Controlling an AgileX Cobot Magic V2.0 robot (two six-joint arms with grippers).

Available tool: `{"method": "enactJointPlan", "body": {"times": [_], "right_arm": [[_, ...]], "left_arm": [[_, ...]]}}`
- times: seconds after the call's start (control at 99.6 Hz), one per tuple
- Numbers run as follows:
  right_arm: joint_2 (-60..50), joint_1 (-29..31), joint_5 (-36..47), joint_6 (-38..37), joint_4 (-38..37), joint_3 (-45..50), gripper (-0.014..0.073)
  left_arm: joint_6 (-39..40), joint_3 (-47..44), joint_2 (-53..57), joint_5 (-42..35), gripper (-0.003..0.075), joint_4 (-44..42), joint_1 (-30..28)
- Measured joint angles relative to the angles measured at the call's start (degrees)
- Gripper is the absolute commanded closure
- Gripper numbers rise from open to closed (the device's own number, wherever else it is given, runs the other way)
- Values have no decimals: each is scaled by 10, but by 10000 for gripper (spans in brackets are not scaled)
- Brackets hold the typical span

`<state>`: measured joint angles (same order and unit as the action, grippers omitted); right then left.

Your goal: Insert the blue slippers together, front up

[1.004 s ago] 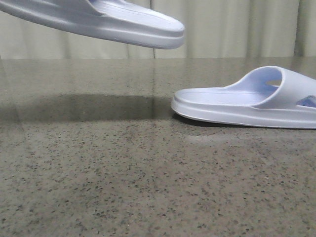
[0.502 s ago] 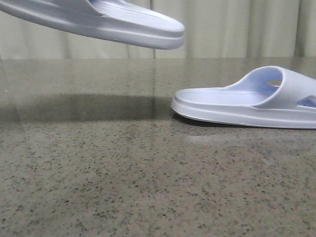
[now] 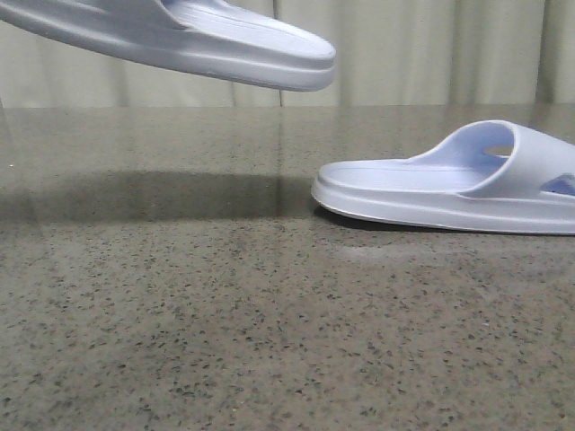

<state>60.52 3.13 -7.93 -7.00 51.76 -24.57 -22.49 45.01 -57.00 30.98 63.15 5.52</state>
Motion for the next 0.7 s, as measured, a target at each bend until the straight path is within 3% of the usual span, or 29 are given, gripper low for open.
{"method": "enactJointPlan", "body": {"times": [0.703], "right_arm": [[0, -4, -7, 0, 7, -2, 98]], "left_arm": [[0, 0, 0, 0, 703, 0, 0]]}}
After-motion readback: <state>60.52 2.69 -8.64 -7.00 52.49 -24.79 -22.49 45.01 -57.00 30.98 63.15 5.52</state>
